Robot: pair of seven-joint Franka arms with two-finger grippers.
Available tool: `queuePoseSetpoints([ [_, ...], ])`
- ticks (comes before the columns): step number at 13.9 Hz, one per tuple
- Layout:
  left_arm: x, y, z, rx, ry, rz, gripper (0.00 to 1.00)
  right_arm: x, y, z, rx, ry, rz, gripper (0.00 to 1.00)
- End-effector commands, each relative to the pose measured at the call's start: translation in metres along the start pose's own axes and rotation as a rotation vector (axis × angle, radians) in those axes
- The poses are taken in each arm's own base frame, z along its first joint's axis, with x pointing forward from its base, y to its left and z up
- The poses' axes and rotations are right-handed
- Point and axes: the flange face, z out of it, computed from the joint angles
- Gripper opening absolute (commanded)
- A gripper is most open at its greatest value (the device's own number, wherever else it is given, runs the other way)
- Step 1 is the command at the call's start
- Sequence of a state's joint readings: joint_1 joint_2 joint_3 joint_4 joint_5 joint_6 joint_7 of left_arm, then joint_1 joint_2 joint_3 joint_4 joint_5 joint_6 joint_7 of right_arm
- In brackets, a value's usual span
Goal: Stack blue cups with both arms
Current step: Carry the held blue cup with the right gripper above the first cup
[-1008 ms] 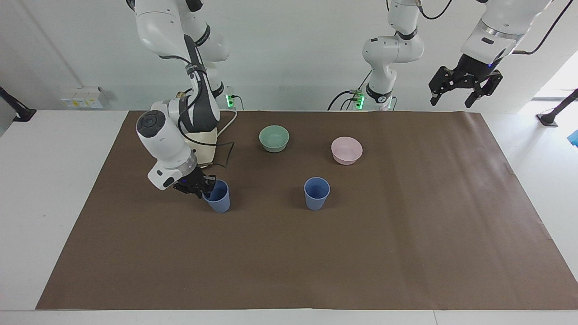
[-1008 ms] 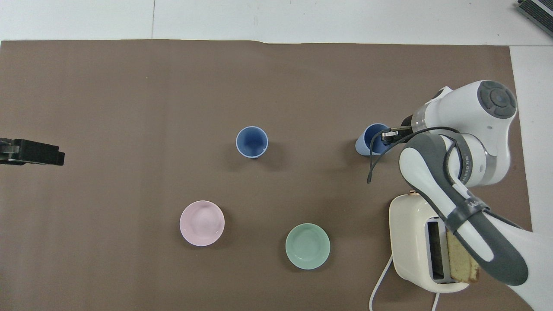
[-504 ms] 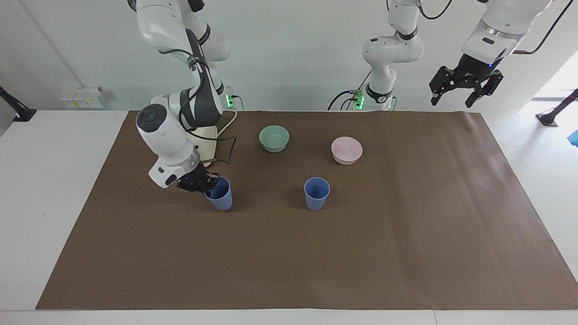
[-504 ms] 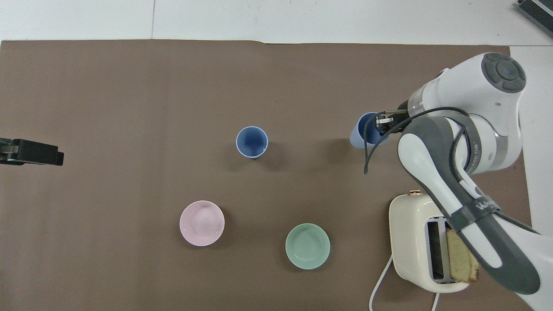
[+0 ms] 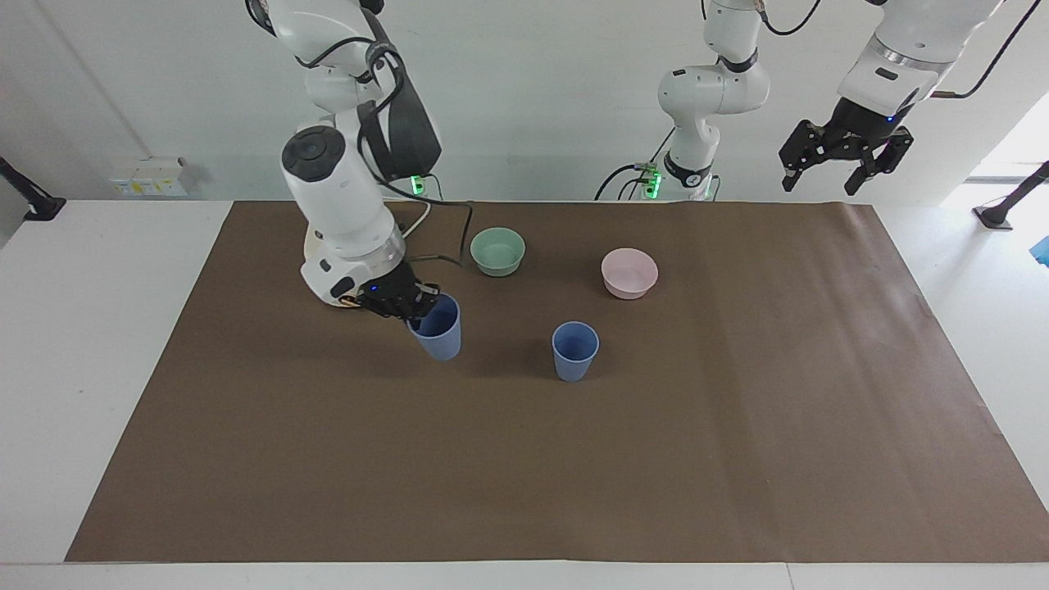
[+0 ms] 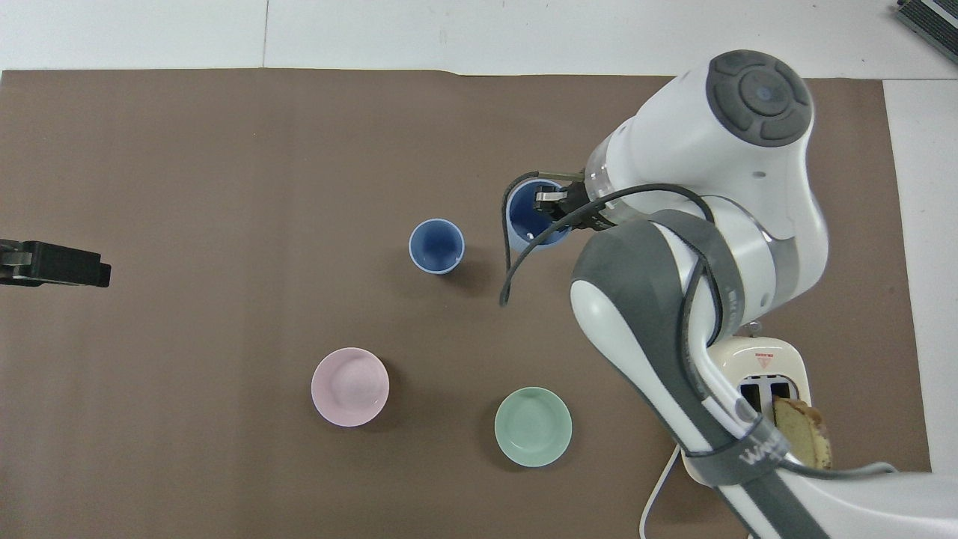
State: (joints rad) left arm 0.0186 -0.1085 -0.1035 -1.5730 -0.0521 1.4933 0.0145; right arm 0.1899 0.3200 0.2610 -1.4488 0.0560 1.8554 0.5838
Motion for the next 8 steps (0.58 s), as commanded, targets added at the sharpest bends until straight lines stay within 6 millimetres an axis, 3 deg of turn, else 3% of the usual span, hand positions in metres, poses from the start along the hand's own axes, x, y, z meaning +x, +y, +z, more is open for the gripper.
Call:
queuePoseSetpoints([
  [1,-0.005,-0.002,-0.006,-0.009,-0.005,-0.004,1.0,-0.006,-0.04,-0.005,0.038,0.009,0.019,0.0],
  [4,-0.005,-0.002,-0.006,-0.009,-0.005,-0.004,1.0,-0.009,-0.055,-0.009,0.078,0.048,0.002,0.0],
  [8,-0.005,-0.002,-0.006,-0.009,-0.005,-0.004,1.0,-0.023,-0.082,0.019,0.078,0.031,-0.04,0.0],
])
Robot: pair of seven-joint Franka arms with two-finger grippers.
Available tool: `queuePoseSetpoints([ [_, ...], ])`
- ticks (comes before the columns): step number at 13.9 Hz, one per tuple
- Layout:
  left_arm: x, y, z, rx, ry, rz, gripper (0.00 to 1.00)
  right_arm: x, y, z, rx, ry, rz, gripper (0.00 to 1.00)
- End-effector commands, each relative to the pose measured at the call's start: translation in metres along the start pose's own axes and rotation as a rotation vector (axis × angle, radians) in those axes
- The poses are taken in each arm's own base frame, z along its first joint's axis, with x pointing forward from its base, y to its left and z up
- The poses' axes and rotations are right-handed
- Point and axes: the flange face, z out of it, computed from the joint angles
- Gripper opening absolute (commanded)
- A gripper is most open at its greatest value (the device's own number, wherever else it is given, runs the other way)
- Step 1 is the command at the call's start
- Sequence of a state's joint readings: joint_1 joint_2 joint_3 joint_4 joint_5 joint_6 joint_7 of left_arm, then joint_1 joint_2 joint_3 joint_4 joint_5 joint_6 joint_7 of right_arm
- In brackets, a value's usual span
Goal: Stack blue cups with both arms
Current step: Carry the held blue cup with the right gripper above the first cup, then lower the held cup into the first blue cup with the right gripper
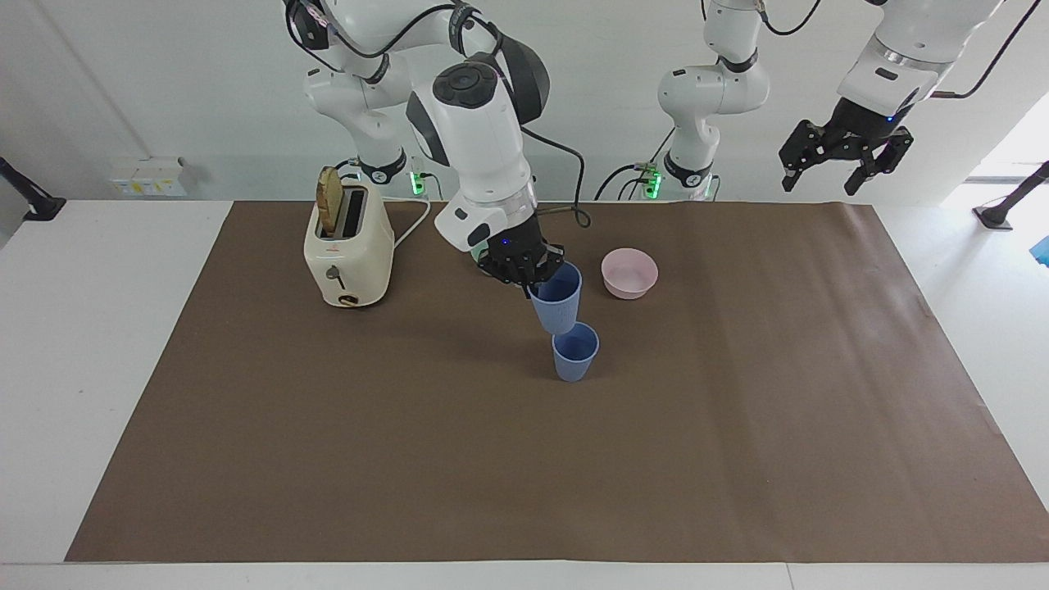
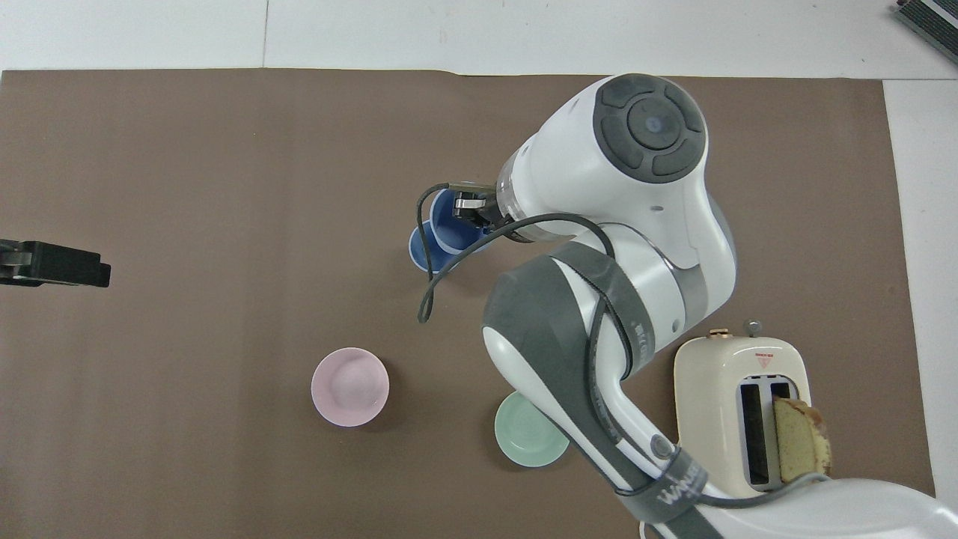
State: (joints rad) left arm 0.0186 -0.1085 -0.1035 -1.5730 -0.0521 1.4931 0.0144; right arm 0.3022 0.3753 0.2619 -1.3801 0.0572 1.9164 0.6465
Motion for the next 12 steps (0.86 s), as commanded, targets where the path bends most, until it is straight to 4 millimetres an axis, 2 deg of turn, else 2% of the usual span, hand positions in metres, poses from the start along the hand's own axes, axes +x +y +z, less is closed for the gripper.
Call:
queuePoseSetpoints([
  [1,-0.005,-0.002,-0.006,-0.009,-0.005,-0.004,1.0,0.002,-0.015,0.02,0.02,-0.006,0.0,0.0],
  [3,-0.005,-0.002,-0.006,-0.009,-0.005,-0.004,1.0,-0.008,-0.027,0.033,0.009,-0.02,-0.024,0.0],
  [10,-0.005,-0.002,-0.006,-0.009,-0.005,-0.004,1.0,0.002,-0.014,0.05,-0.006,-0.032,-0.011,0.0],
  [12,-0.005,-0.002,-0.006,-0.009,-0.005,-0.004,1.0,0.006,-0.015,0.047,0.011,-0.01,-0.014,0.0],
])
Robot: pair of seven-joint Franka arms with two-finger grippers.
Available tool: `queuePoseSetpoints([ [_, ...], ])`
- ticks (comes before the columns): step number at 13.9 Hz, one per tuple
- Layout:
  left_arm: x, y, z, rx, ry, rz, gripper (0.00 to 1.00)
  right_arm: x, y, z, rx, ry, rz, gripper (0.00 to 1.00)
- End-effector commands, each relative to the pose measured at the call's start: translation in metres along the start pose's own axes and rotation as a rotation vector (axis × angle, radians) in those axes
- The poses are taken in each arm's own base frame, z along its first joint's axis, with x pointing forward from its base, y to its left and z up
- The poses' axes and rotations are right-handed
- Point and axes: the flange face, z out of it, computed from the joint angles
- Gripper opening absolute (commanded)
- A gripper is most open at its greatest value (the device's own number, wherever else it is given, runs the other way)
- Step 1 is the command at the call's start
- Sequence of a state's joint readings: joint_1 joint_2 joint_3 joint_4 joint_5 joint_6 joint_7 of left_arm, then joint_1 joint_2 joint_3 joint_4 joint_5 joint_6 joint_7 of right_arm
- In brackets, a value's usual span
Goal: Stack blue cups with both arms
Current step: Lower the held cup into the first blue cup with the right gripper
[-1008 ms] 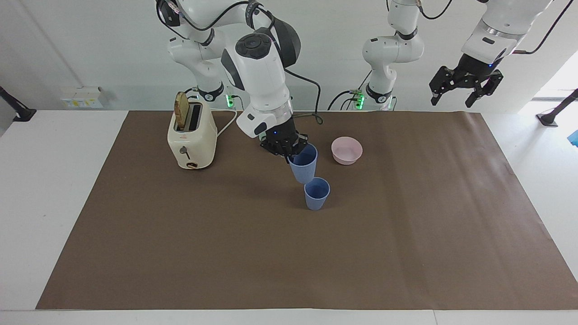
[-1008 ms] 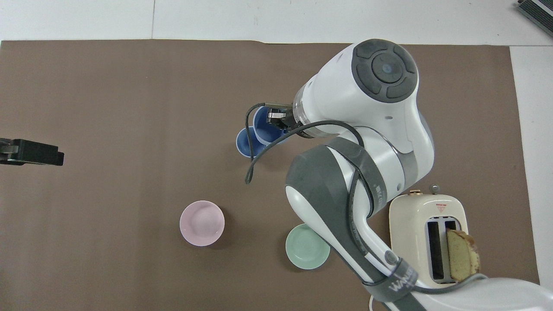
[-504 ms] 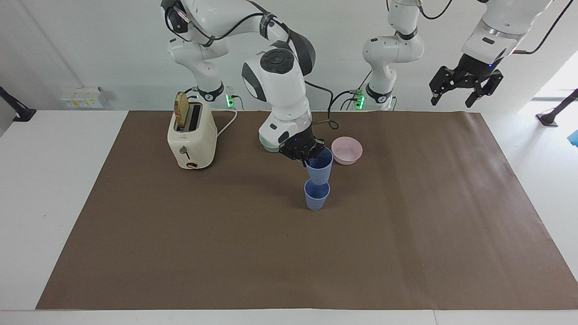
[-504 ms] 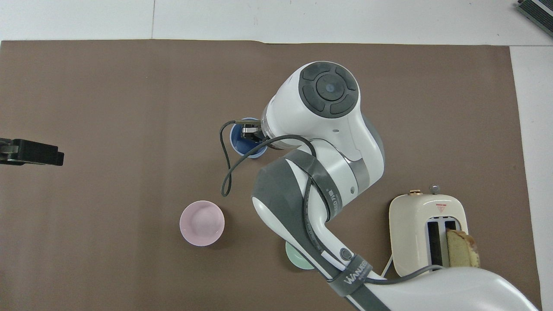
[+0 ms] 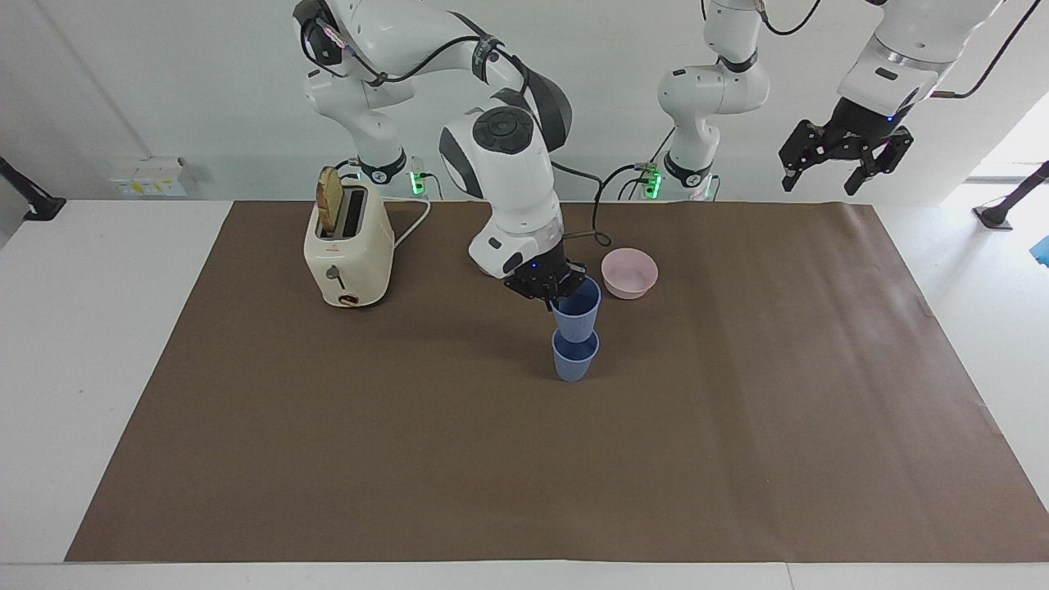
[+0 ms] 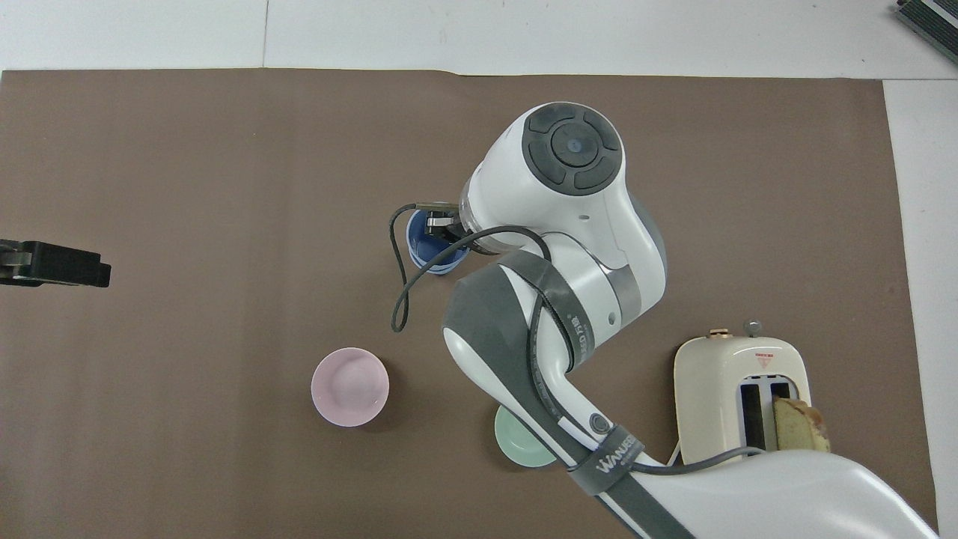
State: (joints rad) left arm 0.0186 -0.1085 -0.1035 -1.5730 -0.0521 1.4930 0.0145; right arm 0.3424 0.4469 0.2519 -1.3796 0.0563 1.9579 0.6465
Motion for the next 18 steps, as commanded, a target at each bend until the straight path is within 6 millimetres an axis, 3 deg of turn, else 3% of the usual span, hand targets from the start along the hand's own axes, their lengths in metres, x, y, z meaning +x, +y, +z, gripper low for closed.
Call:
queuePoseSetpoints([
  [1,-0.005,-0.002,-0.006,-0.009,-0.005,-0.004,1.0,0.008,0.0,0.0,0.018,0.023,0.005,0.0],
  [8,-0.005,-0.002,-0.006,-0.009,-0.005,-0.004,1.0,0.01,0.003,0.032,-0.012,0.007,0.0,0.0],
  [18,-0.005,-0.002,-0.006,-0.009,-0.005,-0.004,1.0,0.007,0.012,0.057,-0.038,-0.007,-0.002,0.0],
])
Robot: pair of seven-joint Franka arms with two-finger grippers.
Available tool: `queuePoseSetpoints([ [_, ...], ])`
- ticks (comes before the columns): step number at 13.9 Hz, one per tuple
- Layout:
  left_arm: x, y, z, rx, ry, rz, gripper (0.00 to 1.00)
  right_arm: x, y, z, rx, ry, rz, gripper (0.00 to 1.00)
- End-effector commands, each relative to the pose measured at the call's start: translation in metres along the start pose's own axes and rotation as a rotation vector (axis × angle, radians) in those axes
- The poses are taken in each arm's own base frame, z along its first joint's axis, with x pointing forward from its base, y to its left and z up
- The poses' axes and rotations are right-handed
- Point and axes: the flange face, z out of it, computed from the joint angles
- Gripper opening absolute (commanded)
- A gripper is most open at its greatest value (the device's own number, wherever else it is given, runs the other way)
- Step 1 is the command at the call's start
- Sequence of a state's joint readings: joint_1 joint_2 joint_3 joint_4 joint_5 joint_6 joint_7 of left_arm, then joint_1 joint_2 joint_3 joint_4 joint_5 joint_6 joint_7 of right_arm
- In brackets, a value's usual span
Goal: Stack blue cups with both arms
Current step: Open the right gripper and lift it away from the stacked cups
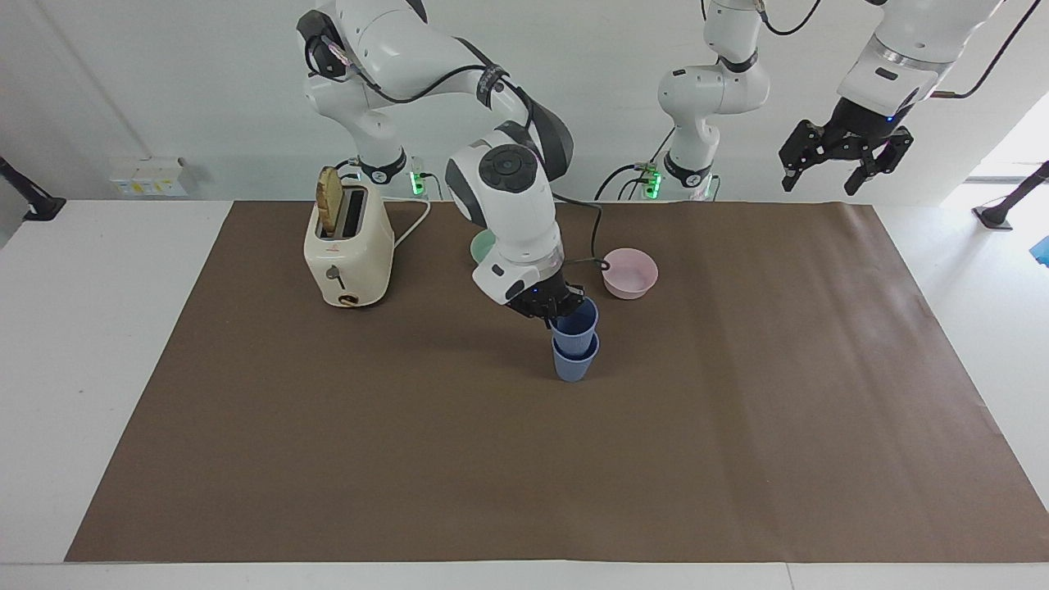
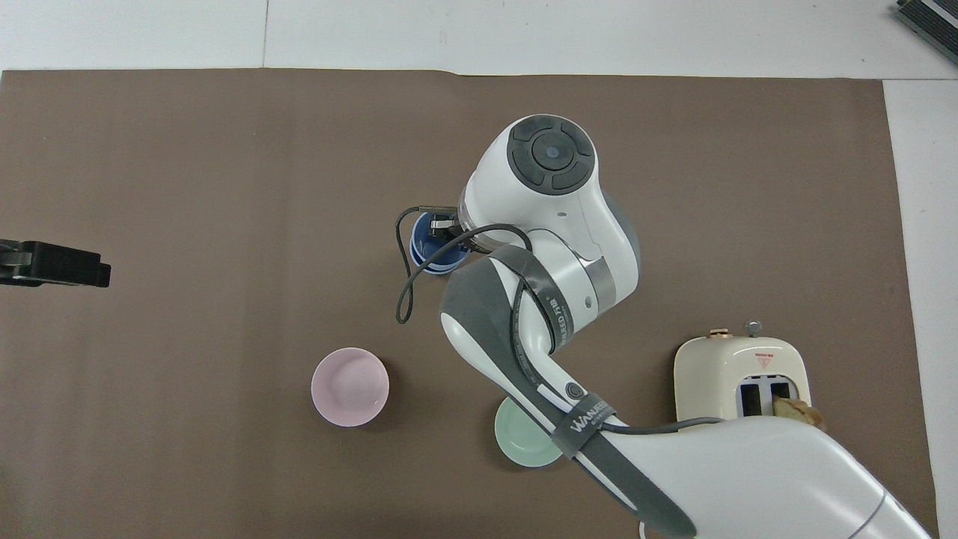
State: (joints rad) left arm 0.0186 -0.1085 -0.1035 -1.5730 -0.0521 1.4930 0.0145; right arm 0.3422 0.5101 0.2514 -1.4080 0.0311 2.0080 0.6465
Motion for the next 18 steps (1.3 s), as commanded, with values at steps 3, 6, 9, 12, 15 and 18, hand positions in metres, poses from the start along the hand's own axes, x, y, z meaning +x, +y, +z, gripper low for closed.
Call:
queuePoseSetpoints([
  [3,-0.005,-0.002,-0.006,-0.009,-0.005,-0.004,1.0,-0.001,0.001,0.01,0.001,0.021,-0.008,0.09],
  [6,-0.005,-0.002,-0.006,-0.009,-0.008,-0.006,1.0,0.001,0.003,0.01,0.003,0.025,-0.004,0.41],
  [9,-0.006,-0.001,-0.006,-0.009,-0.011,-0.002,1.0,0.002,0.003,0.009,0.0,0.024,-0.003,0.58],
  [12,-0.006,-0.002,-0.007,-0.007,-0.008,-0.004,1.0,0.008,0.014,-0.003,-0.01,0.025,0.012,0.87],
  [15,-0.006,-0.002,-0.007,-0.007,-0.008,-0.004,1.0,0.027,0.059,-0.046,-0.024,0.033,0.043,1.0],
  [18,-0.006,-0.002,-0.007,-0.007,-0.008,-0.004,1.0,0.033,0.107,-0.093,-0.065,0.009,0.02,1.0],
])
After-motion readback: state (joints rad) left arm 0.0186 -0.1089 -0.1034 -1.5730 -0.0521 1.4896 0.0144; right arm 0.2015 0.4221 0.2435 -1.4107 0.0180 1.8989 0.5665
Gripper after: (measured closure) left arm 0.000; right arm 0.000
